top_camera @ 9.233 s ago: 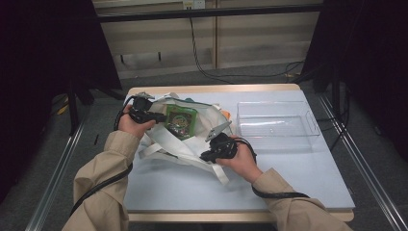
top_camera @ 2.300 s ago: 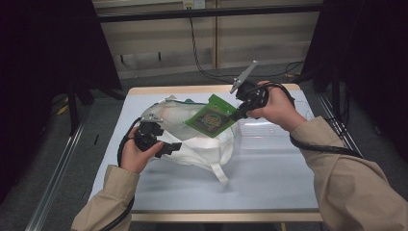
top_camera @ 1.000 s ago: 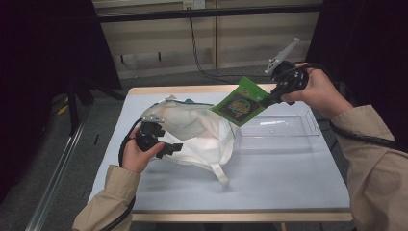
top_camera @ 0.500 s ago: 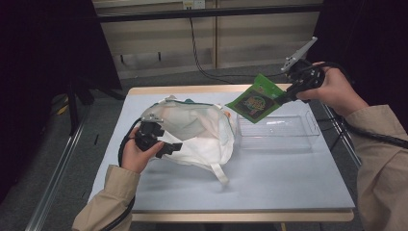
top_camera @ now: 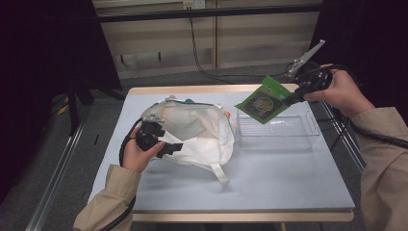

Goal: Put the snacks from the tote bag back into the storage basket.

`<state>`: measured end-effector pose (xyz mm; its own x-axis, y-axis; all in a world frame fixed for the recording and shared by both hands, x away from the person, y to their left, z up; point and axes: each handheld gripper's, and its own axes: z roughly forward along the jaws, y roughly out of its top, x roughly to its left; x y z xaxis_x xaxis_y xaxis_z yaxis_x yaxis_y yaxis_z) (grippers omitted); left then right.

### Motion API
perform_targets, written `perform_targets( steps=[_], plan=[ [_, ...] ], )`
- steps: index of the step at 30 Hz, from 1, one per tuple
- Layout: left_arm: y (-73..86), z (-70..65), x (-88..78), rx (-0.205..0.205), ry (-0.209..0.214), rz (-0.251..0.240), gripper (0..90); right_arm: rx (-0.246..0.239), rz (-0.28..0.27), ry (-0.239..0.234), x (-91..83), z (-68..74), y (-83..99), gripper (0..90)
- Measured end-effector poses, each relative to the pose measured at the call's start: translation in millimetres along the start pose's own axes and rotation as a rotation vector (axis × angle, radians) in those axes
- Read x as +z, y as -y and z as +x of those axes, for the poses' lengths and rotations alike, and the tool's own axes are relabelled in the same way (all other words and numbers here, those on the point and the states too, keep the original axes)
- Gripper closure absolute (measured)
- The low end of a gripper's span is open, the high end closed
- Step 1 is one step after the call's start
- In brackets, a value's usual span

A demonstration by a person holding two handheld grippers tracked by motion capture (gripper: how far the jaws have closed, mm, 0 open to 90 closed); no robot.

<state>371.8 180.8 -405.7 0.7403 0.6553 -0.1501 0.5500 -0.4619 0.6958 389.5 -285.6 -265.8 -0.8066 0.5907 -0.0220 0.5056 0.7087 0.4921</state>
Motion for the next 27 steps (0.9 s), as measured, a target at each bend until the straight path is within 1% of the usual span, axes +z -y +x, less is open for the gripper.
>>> perform_targets(
  steps=[7,11,13,14,15,18,22,23,26,27],
  plan=[
    [0.9,1.1,0.8,0.003,0.005,0.001,4.9,-0.004,0.008,0.008,3.6,-1.0,6.0,88.3],
    [0.2,0.2,0.3,0.000,0.003,-0.001,4.9,-0.005,0.020,0.001,5.1,-1.5,9.2,88.4],
    [0.0,-0.2,0.6,-0.003,0.004,-0.003,4.9,-0.004,0.025,0.009,5.4,-1.4,10.4,88.4],
    [0.1,-0.2,0.8,-0.002,0.006,-0.004,4.9,-0.012,0.024,0.005,6.0,-2.2,11.7,88.3],
    [0.1,-0.3,1.0,-0.003,0.007,-0.004,4.9,-0.010,0.024,0.007,6.5,-2.0,12.5,88.4],
    [0.1,-0.1,1.4,0.003,0.005,-0.001,4.9,-0.012,0.036,0.012,8.9,-2.6,15.3,88.3],
    [0.0,0.4,1.5,0.003,0.003,0.005,4.9,-0.007,0.028,0.007,11.8,-2.1,18.8,88.3],
    [0.3,0.3,2.0,0.001,0.002,0.001,4.9,-0.004,0.031,0.004,12.7,-1.9,19.9,88.3],
    [0.6,0.6,3.2,0.001,0.008,-0.002,4.9,-0.021,0.041,0.004,15.2,-1.5,21.5,88.2],
    [0.6,0.4,3.4,0.001,0.007,0.000,4.9,-0.014,0.049,0.004,16.1,-0.9,21.7,88.1]
  ],
)
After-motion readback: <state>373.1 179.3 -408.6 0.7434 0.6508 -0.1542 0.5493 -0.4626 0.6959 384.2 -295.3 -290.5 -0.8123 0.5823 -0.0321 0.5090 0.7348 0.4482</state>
